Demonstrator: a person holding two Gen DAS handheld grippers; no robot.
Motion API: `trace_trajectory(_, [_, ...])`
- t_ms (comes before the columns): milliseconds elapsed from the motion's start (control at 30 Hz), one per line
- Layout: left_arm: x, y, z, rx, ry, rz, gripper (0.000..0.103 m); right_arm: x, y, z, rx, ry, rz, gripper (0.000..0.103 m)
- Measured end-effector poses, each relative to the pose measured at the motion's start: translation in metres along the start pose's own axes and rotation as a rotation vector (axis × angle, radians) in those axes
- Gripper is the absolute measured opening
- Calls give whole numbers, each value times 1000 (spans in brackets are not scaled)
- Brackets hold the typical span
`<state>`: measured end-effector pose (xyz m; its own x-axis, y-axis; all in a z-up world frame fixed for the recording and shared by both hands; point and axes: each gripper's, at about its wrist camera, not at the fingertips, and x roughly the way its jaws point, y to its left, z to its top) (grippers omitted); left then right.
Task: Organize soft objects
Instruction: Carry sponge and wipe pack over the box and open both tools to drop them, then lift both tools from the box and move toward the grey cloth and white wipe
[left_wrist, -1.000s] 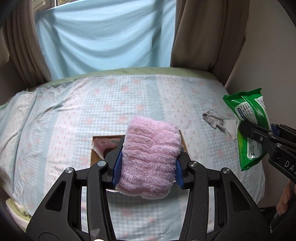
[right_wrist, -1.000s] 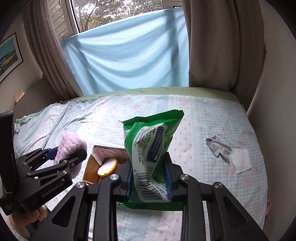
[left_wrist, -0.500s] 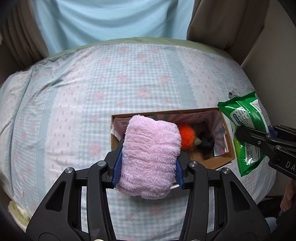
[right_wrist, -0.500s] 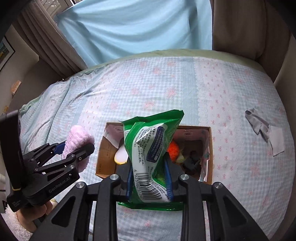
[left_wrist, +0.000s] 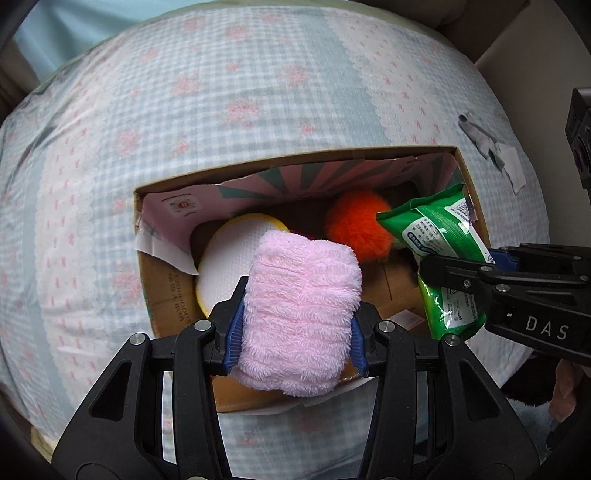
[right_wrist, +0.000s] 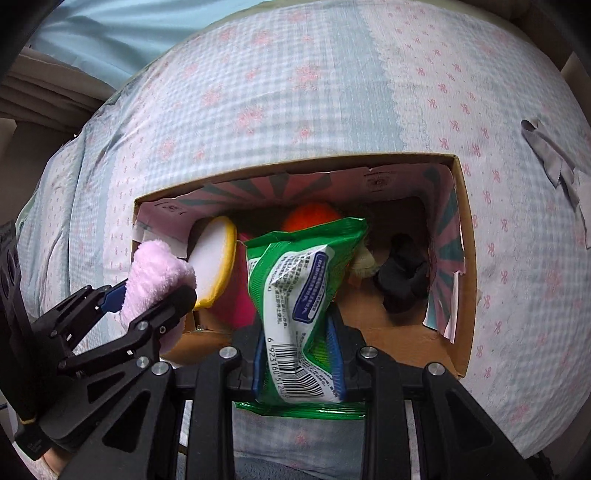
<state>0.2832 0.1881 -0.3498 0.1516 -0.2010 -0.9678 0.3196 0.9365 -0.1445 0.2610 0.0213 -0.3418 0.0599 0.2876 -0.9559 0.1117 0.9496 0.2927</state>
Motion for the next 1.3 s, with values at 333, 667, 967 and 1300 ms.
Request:
trace_trajectory(333, [26, -7, 10, 35, 104, -14, 102, 24, -12, 19, 37, 78, -91, 46])
trace_trajectory(667, [24, -6, 2, 61, 125, 19, 103, 20, -18, 13, 64, 72, -120, 103])
trace_trajectory(967, [-7, -10, -2, 32, 63, 32, 103, -3, -13, -2, 70, 21, -91, 103])
trace_trajectory(1300, [-59, -16, -20, 33, -46, 81, 103, -58, 8, -25, -19, -150, -121, 103])
